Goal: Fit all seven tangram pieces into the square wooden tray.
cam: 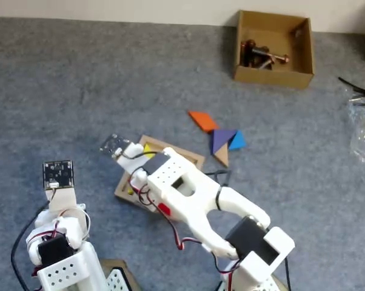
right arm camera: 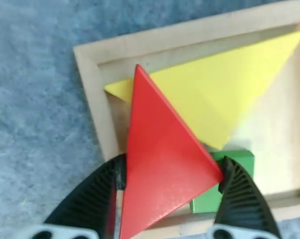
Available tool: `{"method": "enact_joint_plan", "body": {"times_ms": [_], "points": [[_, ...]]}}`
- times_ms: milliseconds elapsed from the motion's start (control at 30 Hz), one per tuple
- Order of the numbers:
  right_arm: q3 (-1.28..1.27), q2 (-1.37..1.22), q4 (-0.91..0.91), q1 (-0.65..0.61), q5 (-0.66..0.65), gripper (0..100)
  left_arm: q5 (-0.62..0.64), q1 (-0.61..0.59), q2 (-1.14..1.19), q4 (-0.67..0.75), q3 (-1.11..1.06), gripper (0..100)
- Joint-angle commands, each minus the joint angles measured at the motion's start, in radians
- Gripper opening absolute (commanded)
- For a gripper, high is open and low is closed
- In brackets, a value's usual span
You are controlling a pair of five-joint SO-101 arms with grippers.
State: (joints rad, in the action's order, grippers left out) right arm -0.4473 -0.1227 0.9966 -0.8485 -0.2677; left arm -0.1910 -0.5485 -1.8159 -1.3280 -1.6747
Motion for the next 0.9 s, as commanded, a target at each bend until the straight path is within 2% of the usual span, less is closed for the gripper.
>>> {"method": "enact_joint_plan", "body": {"times_ms": [0,333,467,700,867], "points": [[0.012,-0.016,-0.002,0.050,-0.023,17.3,0.009,0.015,-0.005,-0.009,-0.021,1],[0.018,-0.015,0.001,0.105,-0.121,17.3,0.009,0.015,-0.005,-0.009,-0.021,1],[0.056,-0.015,0.056,0.108,-0.163,17.3,0.009,0.015,-0.005,-0.009,-0.021,1],[0.216,-0.013,0.223,0.033,-0.129,17.3,0.009,0.015,-0.005,-0.009,-0.021,1],[0.234,-0.019,0.205,-0.025,-0.107,17.3,0.009,0.015,-0.005,-0.009,-0.021,1]]}}
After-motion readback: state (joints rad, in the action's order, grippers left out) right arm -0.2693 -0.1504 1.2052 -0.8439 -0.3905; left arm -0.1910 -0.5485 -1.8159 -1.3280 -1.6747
